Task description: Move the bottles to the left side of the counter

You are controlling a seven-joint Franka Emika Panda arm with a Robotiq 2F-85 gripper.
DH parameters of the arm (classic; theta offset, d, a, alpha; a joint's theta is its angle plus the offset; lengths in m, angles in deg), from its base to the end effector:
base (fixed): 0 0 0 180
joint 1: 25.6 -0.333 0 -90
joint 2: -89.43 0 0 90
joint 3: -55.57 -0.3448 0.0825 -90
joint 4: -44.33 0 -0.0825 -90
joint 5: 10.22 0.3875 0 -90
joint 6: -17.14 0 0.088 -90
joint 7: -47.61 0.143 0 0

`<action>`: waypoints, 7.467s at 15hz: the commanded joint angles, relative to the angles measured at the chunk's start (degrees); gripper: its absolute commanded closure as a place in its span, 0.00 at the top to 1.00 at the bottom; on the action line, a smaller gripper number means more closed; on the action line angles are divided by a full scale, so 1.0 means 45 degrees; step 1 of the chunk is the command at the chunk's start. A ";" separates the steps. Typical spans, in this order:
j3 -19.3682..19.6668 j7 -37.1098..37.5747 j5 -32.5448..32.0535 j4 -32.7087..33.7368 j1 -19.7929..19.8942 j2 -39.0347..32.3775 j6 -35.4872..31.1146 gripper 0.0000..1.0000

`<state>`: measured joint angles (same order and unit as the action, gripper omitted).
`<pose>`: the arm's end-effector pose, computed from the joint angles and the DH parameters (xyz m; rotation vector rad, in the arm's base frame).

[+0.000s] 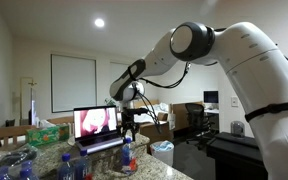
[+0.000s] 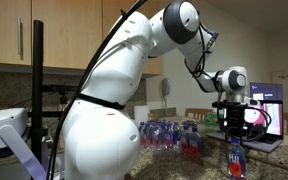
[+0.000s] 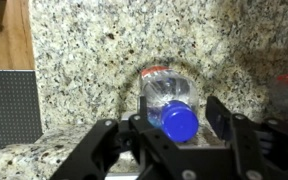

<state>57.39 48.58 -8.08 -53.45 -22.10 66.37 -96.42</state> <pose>0.6528 -0.0555 0.3373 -3.1039 0.1945 0.1960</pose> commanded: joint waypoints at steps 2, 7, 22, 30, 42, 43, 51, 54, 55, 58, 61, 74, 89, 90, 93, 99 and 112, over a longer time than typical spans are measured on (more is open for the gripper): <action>0.0073 0.0296 0.0128 -0.0224 -0.0029 0.0049 -0.0298 0.27; 0.0078 0.0233 0.0088 -0.0145 -0.0037 0.0011 -0.0150 0.14; -0.0735 0.2604 0.0792 0.0722 -0.1593 0.0002 -0.0074 0.14; -0.0688 0.4721 0.0646 0.1527 -0.2329 -0.0461 0.0054 0.14; -0.0621 0.5442 0.0607 0.1619 -0.2533 -0.0635 0.0440 0.14; -0.0610 0.5434 0.0589 0.1647 -0.2532 -0.0662 0.0516 0.14; -0.0589 0.5256 0.0521 0.1794 -0.2559 -0.0916 0.0583 0.14; -0.0589 0.5188 0.0451 0.1981 -0.2592 -0.1018 0.0609 0.14; -0.0585 0.5162 0.0416 0.2034 -0.2607 -0.1051 0.0578 0.14; -0.0612 0.5058 0.0397 0.2197 -0.2611 -0.1145 0.0578 0.14; -0.0641 0.4999 0.0401 0.2393 -0.2653 -0.1301 0.0657 0.14; -0.0606 0.4942 0.0318 0.2446 -0.2708 -0.1361 0.0972 0.14; -0.0653 0.4874 0.0295 0.2486 -0.2781 -0.1370 0.0965 0.14; -0.0651 0.4870 0.0301 0.2483 -0.2784 -0.1378 0.0957 0.14; -0.0650 0.4867 0.0328 0.2451 -0.2789 -0.1372 0.0909 0.21; -0.0626 0.4921 0.0293 0.2471 -0.2806 -0.1315 0.0759 0.86; -0.0273 0.3547 0.0091 -0.1759 -0.1829 0.3844 0.1045 1.00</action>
<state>56.01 69.95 -8.51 -51.88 -33.33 75.02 -92.69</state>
